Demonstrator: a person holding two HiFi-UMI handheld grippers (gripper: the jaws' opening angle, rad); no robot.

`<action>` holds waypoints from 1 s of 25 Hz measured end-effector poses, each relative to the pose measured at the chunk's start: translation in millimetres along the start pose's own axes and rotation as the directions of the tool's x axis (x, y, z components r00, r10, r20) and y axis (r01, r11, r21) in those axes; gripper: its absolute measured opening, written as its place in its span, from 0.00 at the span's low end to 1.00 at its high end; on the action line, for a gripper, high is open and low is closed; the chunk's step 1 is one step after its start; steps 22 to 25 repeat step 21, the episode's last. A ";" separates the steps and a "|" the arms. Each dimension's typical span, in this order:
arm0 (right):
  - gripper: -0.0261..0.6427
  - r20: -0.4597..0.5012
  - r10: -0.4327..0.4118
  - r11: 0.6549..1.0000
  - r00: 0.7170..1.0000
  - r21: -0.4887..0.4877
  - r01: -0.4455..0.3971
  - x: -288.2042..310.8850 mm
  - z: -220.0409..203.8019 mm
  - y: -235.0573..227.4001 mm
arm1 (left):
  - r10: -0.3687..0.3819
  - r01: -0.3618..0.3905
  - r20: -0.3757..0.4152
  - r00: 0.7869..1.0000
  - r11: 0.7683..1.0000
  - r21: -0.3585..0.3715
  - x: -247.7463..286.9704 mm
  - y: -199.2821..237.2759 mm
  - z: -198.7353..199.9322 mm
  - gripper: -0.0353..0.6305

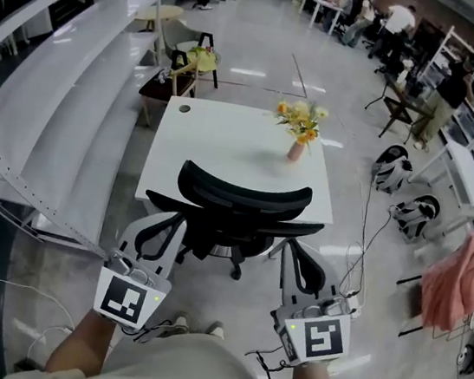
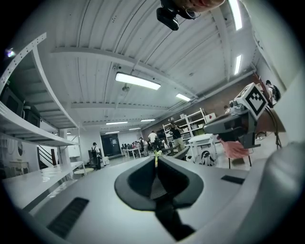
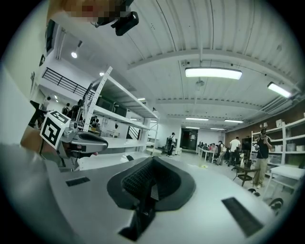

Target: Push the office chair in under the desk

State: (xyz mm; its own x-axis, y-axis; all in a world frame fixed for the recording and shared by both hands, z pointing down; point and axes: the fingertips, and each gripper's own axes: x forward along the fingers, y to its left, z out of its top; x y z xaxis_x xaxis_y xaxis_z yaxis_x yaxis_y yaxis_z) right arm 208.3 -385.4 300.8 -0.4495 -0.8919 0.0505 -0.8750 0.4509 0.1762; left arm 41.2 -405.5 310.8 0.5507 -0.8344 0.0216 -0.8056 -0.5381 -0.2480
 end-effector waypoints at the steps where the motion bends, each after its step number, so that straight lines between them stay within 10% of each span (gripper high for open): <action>1: 0.05 -0.007 -0.003 1.000 1.000 -0.004 0.003 1.3 -4.1 0.3 | -0.001 0.001 -0.016 1.000 1.000 0.003 0.2 -1.4 -5.9 0.08; 25: 0.05 -0.044 -0.011 1.000 0.999 -0.004 0.010 1.3 -13.9 0.4 | 0.002 0.000 -0.067 0.998 1.000 0.029 -2.4 0.0 -20.3 0.06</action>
